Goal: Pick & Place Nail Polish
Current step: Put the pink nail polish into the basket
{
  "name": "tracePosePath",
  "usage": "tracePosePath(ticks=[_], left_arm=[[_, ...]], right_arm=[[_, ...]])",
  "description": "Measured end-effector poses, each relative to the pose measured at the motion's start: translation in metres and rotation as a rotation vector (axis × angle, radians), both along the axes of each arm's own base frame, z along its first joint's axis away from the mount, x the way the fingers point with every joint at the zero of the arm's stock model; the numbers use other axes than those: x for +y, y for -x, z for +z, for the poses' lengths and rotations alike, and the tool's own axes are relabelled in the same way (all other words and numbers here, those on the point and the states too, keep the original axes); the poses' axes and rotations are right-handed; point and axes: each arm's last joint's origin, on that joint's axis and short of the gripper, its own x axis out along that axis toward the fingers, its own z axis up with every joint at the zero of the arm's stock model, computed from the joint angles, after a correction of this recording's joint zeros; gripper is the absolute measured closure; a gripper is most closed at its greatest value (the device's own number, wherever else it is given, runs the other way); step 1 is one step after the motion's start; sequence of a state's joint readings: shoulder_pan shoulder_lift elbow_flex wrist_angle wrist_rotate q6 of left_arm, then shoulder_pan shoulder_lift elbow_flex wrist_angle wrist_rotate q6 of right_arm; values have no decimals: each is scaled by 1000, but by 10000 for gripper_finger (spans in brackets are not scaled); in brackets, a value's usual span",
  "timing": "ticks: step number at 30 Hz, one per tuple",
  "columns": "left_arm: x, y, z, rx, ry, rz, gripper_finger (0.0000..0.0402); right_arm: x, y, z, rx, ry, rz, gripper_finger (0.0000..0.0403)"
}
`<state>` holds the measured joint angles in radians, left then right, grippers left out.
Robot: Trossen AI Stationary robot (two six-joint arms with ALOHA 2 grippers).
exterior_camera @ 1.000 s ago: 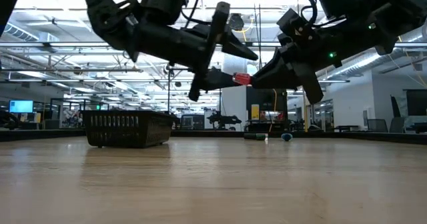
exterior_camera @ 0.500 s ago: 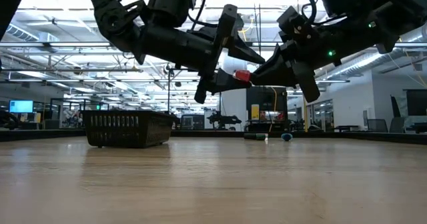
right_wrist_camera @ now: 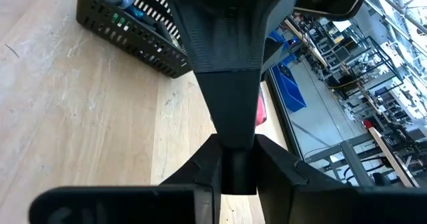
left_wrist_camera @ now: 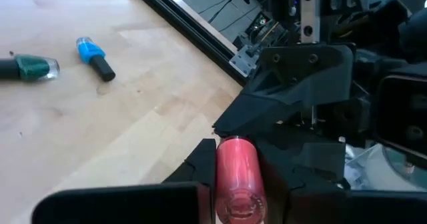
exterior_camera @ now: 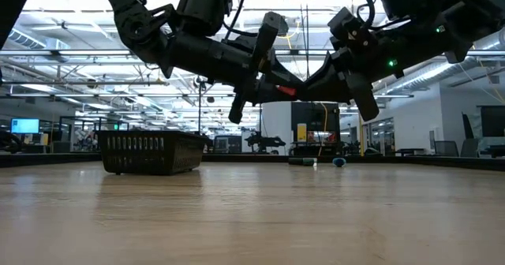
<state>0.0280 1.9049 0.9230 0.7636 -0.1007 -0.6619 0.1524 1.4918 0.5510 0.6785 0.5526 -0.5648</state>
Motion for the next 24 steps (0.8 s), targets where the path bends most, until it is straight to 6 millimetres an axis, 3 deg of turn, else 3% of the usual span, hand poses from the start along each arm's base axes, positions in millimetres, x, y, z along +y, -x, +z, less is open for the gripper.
tracePosePath(ticks=[5, 12, 16, 20, 24], left_arm=[[2, 0, 0, 9, -73, -11, 349], [4, 7, 23, 26, -278, -17, 349], [-5, 16, 40, 84, -431, -25, 349], [-22, 28, 52, 153, -561, -106, 349], [-40, 49, 52, 156, -620, -109, 349]], right_arm=[[0, 0, -1, -6, -38, -10, 349], [-3, 2, -1, -92, -172, -161, 221], [-3, 2, -1, -112, -207, -174, 173], [-6, 6, 6, -128, -247, -198, 157], [-11, 17, 16, -121, -288, -237, 162]])
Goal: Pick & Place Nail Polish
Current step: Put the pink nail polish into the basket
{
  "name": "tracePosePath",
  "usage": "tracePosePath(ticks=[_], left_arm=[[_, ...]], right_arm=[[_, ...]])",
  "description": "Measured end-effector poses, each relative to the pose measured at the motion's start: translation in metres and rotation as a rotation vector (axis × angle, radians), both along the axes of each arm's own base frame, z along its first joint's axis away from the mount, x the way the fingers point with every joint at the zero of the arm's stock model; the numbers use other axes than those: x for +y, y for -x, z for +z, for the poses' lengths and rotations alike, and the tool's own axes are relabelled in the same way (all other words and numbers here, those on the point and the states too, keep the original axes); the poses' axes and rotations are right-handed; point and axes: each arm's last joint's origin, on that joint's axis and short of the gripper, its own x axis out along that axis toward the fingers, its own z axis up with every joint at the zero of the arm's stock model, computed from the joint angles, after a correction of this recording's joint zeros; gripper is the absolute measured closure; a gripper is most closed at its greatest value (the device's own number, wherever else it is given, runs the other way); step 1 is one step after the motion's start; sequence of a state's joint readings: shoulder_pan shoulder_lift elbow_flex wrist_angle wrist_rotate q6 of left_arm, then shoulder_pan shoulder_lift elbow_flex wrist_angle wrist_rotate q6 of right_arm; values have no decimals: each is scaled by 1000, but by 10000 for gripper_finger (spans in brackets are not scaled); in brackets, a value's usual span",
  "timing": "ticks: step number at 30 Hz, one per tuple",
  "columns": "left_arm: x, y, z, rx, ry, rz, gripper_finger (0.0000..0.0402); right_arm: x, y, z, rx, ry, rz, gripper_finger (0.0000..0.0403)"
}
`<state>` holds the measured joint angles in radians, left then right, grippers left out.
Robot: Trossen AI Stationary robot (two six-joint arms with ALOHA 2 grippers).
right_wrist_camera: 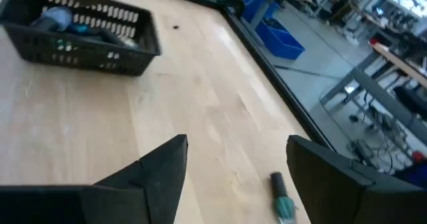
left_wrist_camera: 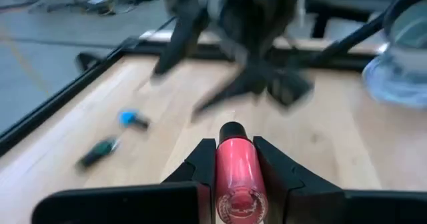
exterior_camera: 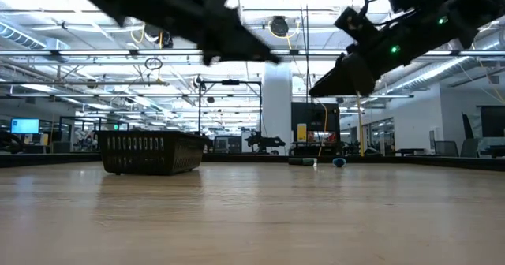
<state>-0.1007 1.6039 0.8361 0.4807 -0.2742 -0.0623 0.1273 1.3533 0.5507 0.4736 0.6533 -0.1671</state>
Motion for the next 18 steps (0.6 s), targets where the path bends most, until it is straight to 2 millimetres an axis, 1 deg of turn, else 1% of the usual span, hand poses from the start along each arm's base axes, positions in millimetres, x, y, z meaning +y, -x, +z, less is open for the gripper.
tracePosePath(ticks=[3, 6, 8, 10, 14, 18], left_arm=[[-6, 23, -10, 16, 14, 106, 349], [-11, 49, -25, 38, 53, 213, 349], [-18, 62, -34, 37, 96, 252, 349], [-24, 76, -46, 70, 122, 305, 349], [-33, 93, -63, 111, 183, 405, 349], [-38, 101, -70, 147, 223, 454, 349]], right_arm=[[-4, 10, 9, -17, -27, -22, 171], [-6, 20, 13, -54, -44, -29, 177], [-6, 26, 13, -67, -45, -30, 181], [-8, 29, 15, -82, -48, -32, 183], [-10, 34, 14, -116, -52, -40, 187], [-14, 37, 11, -126, -52, -56, 188]])
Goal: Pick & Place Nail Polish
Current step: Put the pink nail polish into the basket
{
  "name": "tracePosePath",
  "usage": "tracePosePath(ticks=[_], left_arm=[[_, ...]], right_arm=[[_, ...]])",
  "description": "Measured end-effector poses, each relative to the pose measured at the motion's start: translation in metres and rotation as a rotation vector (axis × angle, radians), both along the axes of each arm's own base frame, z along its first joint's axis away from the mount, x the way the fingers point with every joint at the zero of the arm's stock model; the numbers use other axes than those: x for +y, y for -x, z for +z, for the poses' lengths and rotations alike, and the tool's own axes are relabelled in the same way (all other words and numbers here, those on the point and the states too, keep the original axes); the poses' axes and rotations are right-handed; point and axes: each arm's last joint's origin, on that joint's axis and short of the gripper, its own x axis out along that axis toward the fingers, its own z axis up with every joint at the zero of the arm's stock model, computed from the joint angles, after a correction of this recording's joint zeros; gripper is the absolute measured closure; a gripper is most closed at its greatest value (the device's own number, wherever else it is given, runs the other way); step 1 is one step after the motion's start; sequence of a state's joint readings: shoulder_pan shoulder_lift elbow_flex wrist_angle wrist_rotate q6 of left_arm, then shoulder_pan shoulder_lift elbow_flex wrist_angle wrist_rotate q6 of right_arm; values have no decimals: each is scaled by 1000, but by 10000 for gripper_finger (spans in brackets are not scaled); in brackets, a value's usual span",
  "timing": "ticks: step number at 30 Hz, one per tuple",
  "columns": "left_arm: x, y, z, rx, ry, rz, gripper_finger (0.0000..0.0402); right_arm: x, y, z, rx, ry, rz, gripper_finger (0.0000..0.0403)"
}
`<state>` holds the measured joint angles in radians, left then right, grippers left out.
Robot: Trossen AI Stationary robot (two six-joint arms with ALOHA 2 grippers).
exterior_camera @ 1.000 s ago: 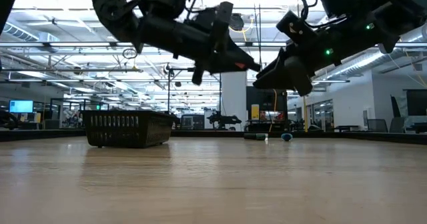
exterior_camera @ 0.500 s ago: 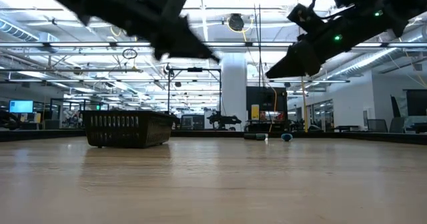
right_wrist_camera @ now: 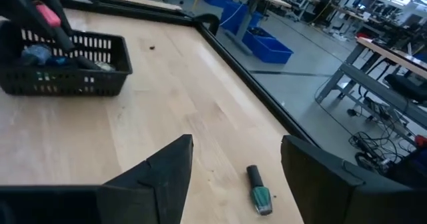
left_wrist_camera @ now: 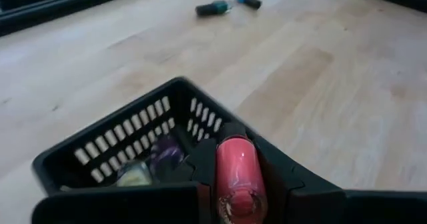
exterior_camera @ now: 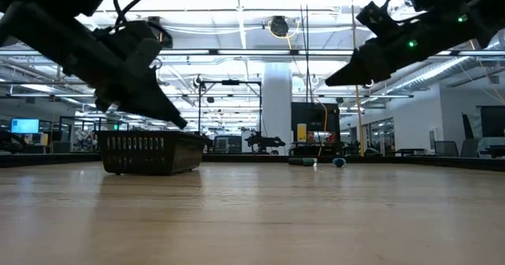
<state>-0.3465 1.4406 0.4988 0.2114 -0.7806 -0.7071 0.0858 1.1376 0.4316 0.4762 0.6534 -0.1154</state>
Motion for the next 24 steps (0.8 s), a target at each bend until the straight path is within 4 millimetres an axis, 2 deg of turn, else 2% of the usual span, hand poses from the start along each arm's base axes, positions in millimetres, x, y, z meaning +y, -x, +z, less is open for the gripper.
tracePosePath(ticks=[14, 24], left_arm=[[3, 2, -3, 15, 23, 40, 346], [2, 3, -4, 27, 55, 28, 318]], right_arm=[[-2, 0, -1, -4, -7, -9, 188], [-2, 0, -1, -2, -7, -9, 191]])
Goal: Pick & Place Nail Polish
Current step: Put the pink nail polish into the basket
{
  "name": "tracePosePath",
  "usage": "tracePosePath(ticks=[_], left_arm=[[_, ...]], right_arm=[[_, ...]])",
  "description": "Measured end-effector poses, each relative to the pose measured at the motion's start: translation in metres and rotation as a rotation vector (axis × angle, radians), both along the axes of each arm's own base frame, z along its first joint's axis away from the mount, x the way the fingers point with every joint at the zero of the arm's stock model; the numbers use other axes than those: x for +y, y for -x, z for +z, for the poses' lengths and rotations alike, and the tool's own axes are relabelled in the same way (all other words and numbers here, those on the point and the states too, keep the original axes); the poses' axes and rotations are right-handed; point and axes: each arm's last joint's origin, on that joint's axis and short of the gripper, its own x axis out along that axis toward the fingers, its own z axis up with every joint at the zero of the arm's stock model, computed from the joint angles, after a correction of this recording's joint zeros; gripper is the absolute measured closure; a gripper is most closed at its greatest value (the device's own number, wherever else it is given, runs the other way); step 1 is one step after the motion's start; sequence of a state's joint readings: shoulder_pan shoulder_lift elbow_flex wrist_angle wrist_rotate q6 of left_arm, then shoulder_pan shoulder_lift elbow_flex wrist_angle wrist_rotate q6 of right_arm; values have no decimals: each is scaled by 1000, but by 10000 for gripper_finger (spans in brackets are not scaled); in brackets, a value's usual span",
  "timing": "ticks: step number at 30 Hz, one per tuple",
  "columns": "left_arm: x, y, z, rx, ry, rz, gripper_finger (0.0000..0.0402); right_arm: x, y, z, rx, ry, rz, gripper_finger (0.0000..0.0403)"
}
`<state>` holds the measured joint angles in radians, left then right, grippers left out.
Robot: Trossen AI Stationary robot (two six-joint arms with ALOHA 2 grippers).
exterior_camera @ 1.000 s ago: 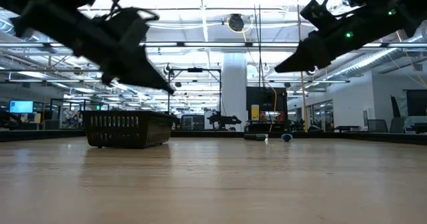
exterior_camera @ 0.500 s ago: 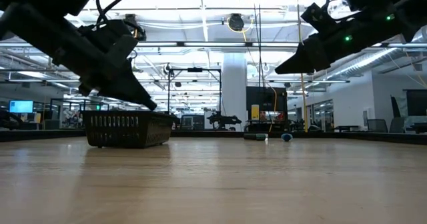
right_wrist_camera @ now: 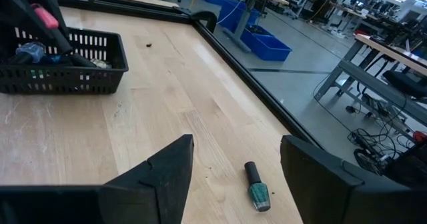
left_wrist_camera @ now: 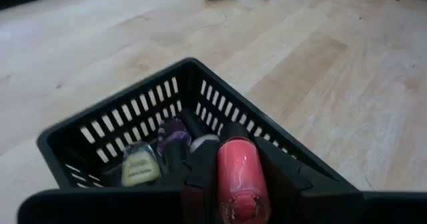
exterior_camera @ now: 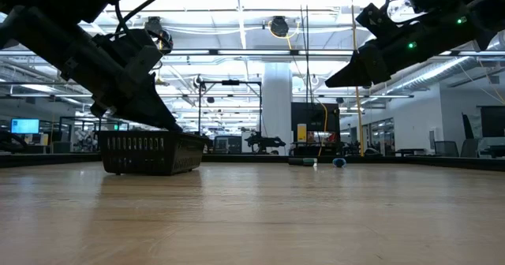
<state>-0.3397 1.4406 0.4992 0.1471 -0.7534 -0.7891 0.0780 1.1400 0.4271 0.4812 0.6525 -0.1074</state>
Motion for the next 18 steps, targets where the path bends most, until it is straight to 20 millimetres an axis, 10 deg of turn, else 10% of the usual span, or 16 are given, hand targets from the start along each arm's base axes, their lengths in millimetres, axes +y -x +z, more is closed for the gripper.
tracePosePath(ticks=[13, 18], left_arm=[[10, 5, -9, 36, 179, 104, 309], [13, 3, -9, 18, 243, 128, 240]], right_arm=[[0, 0, 0, 3, 0, 2, 192], [0, 0, 0, 4, 0, 2, 189]])
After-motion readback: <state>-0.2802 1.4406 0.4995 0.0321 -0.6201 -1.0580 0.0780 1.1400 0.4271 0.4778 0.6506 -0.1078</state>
